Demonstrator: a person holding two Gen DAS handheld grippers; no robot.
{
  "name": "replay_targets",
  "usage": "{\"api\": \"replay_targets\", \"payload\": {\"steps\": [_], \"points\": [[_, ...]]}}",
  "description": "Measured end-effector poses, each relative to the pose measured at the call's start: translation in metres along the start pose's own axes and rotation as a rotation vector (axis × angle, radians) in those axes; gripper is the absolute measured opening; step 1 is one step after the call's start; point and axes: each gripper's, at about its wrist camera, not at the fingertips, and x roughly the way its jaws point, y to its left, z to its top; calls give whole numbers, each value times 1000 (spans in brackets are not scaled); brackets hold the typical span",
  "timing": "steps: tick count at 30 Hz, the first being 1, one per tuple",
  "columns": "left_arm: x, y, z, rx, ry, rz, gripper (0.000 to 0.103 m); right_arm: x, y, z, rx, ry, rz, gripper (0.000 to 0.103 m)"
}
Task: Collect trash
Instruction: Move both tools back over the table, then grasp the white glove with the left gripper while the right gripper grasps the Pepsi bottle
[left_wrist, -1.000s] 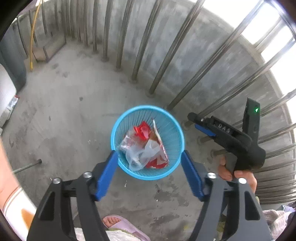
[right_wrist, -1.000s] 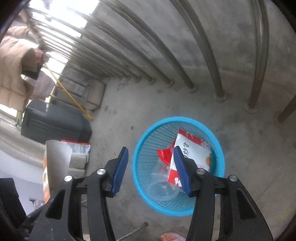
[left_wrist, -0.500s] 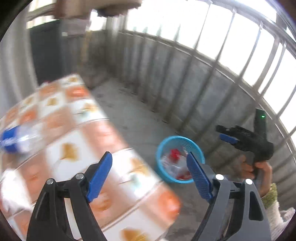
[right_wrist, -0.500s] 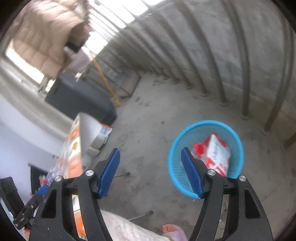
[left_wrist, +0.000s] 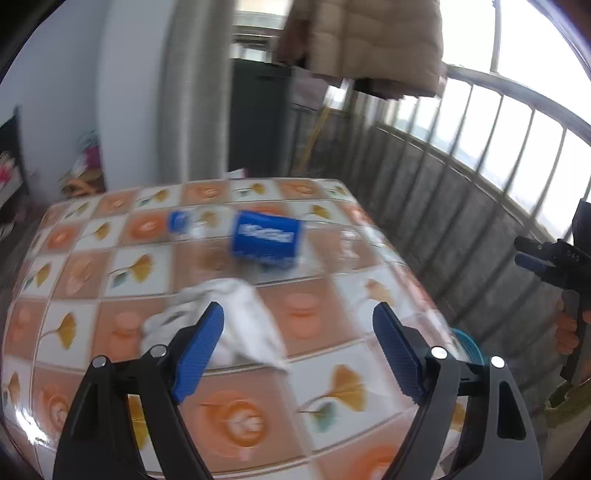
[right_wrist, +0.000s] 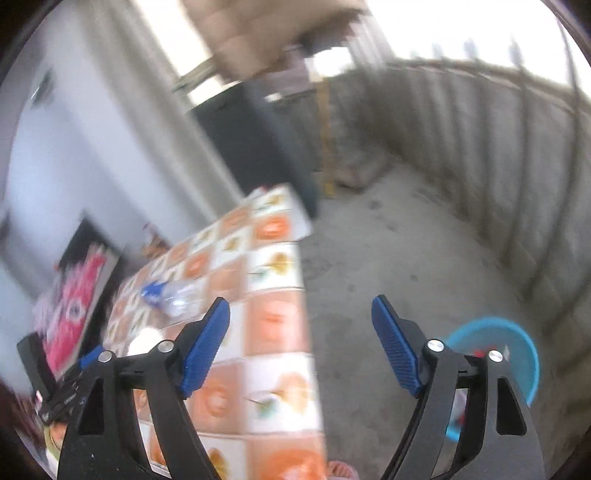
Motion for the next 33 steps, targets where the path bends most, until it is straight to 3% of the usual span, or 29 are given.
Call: {"api": "replay_targets", "payload": {"steps": [5,10,13,17,21,23,28,33], "points": [[1,40,-7,-80,14,-5,81,57,90,22,-210,79,99,81],[6,64,-14,-125,15,-9,81,138,172,33,-416,258,191,86],[8,77,-19,-141,22,-8,81,189,218,23,-589,343,130,86],[10,92,-22,-163,22,-22,81,232,241,8,-690,431,59,86],[10,100,-25,-176,21,-40,81,262,232,9,-653,517,27,84],[10,102,-25,-179,19,-52,81,266,224,12,-603,555,28,74],[14,102,-26,-192,16,-97,80,252,206,14,-481,577,37,68],[21,96,-22,-205,12,-139,80,227,170,6,-227,609,19,68]]}}
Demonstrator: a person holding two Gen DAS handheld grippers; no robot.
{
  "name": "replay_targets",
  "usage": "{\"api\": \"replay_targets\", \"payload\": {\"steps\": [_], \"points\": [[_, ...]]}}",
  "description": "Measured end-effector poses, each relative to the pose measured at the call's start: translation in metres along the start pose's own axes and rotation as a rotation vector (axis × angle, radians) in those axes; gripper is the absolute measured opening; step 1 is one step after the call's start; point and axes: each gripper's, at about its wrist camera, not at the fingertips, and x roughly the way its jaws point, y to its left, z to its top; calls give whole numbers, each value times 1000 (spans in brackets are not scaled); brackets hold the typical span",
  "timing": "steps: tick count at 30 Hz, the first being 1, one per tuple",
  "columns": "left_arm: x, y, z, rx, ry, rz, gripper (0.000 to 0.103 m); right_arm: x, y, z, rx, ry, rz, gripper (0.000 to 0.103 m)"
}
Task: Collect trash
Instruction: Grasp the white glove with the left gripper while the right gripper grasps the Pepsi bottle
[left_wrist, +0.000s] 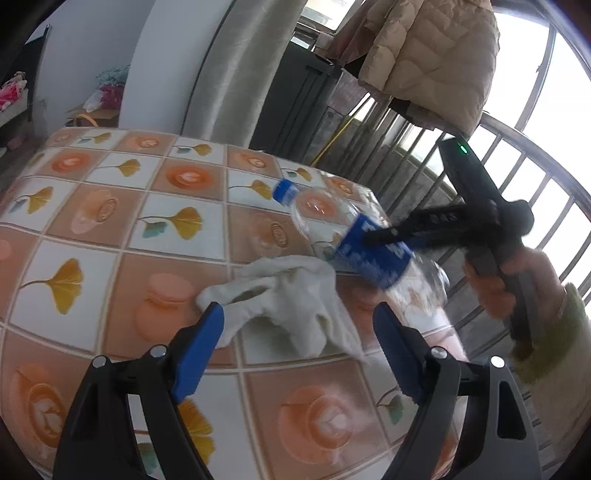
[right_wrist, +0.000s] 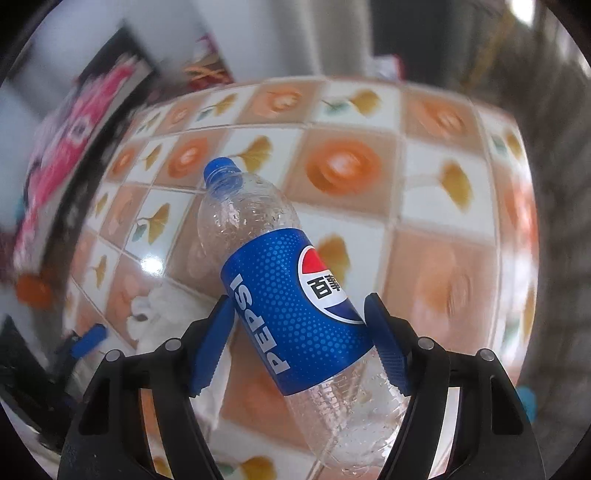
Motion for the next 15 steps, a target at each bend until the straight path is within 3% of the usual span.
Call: {"api": "replay_targets", "payload": {"steps": [2,7,10,15], "points": [[6,-4,3,6,6,-4,79,-7,-14,-17,82,-13,29,67],[31,-21,10,93,37,60,62,-27,-38,-68,237,-65,73,65],[48,-24,9,122,82,110,45,-35,-46,-94,307,-96,92,64],[54,-25,2,146,113,124,17,-46,-56,-139,430,-164,133,63]]}}
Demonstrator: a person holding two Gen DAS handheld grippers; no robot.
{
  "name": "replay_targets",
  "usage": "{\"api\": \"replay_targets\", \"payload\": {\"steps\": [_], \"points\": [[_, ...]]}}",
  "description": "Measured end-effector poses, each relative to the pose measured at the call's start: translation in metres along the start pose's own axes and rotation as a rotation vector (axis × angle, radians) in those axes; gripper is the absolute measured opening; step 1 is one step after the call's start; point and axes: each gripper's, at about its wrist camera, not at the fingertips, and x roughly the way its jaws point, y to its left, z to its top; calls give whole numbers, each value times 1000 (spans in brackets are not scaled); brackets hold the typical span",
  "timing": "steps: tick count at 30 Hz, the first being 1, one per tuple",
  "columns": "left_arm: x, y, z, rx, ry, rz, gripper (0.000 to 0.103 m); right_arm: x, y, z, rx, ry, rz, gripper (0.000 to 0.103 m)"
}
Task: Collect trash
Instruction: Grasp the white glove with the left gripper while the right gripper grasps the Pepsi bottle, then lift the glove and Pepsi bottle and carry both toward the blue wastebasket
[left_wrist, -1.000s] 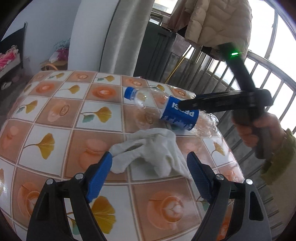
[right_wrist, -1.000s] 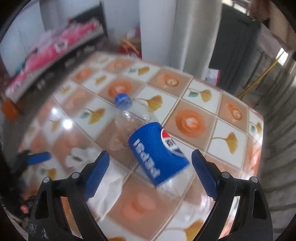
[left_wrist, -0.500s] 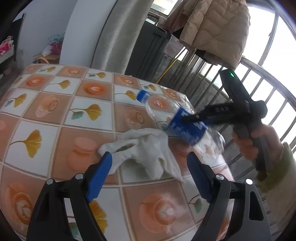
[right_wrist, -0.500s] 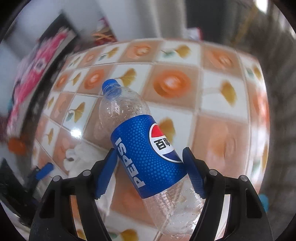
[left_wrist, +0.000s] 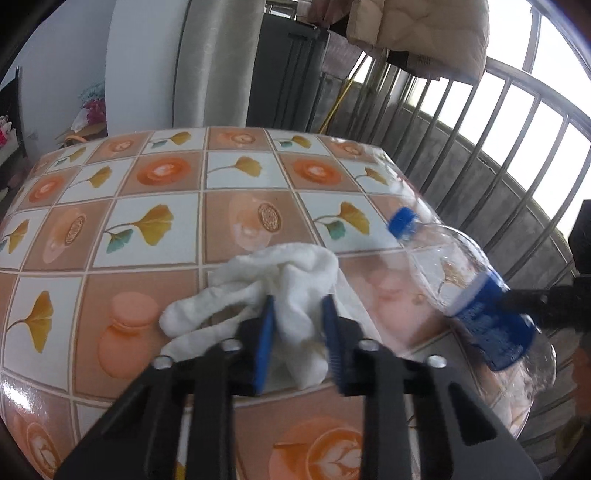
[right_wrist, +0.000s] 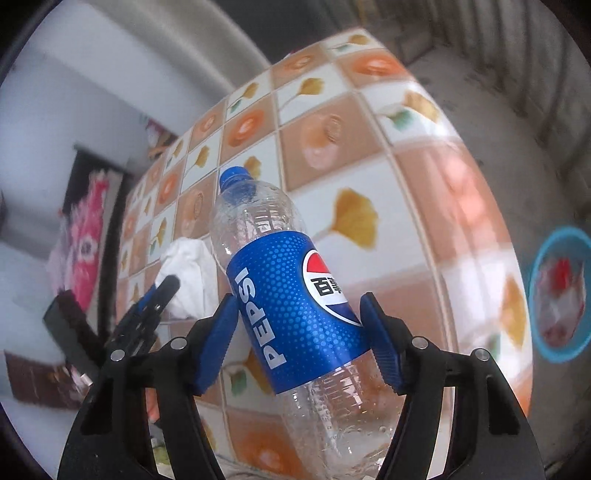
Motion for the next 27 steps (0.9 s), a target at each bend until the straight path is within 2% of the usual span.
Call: {"api": "replay_targets", "payload": {"steps": [2,3,9,14,16,17,21,27], "points": [[-5,-2,-3,9,9,-15,9,-3,-6,-8,35,-10,23,63],[-7,-4,-5,16,15,-19,8,-5,-10,-13,57,-12,36,63],[-47,-17,-29,52,90,-134,7,-12,-21,-31,93,6,75,62],[-66,-21,-55,59,163,-148,7,-9,-18,-39,80,30,84,62],[-69,-21,-63,52,173,-127,11,-6,-17,-39,74,52,89,63],[-71,-22,-65,52,169,-116,18,-5,-15,-39,69,62,89,63],[-76,-27,-66,62,120,-85,32,6,-5,-34,37,98,72,64],[-67,-43,-66,135,105,-36,35,17,9,-38,-31,125,30,69]]}}
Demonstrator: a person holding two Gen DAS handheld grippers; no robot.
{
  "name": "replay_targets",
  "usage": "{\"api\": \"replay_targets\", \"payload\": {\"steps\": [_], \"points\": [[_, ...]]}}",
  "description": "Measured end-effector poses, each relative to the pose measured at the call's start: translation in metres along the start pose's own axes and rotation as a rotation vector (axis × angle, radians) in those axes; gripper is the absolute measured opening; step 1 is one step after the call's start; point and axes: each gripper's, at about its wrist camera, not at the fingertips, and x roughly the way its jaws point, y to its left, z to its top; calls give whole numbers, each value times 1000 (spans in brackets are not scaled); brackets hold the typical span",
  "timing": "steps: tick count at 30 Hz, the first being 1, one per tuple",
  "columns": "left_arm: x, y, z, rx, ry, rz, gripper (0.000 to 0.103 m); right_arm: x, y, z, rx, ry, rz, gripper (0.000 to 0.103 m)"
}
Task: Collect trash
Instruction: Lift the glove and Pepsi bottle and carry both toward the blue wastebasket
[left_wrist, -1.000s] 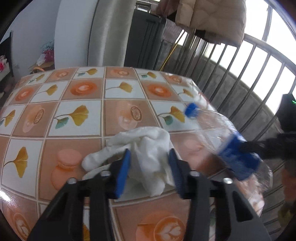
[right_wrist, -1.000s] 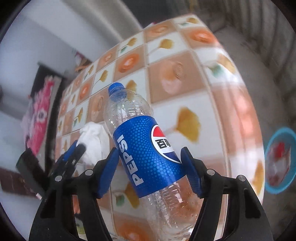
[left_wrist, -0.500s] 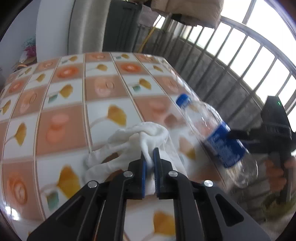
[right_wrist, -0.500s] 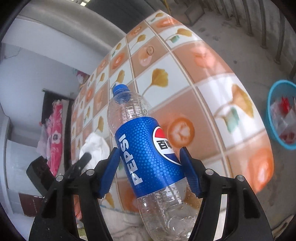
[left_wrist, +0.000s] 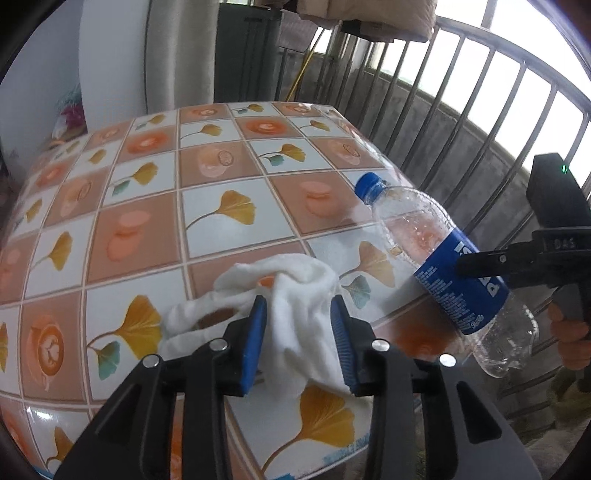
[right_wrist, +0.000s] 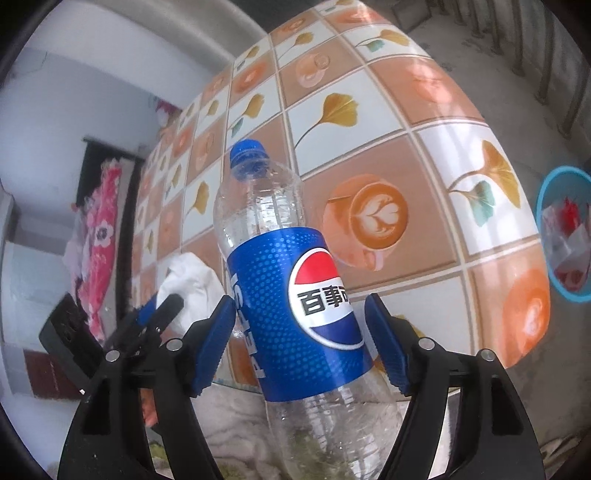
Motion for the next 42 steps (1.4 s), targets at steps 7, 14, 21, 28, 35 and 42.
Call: {"api": "replay_targets", "payload": {"steps": [7,14,21,28,35,42], "points": [[17,-18,-4,91,-21,116,35,14,5,-1,-26,12,-29,69],[23,-22,-6,125,-25,156,35,17,6,-2,-27,-7,-30,65],[24,-25,-6,136,-33,168,32,13,2,-4,-22,-18,-22,64],[24,-27,-6,145,-36,170,24,5,-7,-6,-20,-27,-15,64],[23,-29,-7,151,-41,173,16,3,-10,-5,0,-39,1,63],[19,-31,-5,156,-50,167,10,-2,-15,-6,9,-50,7,62]]}}
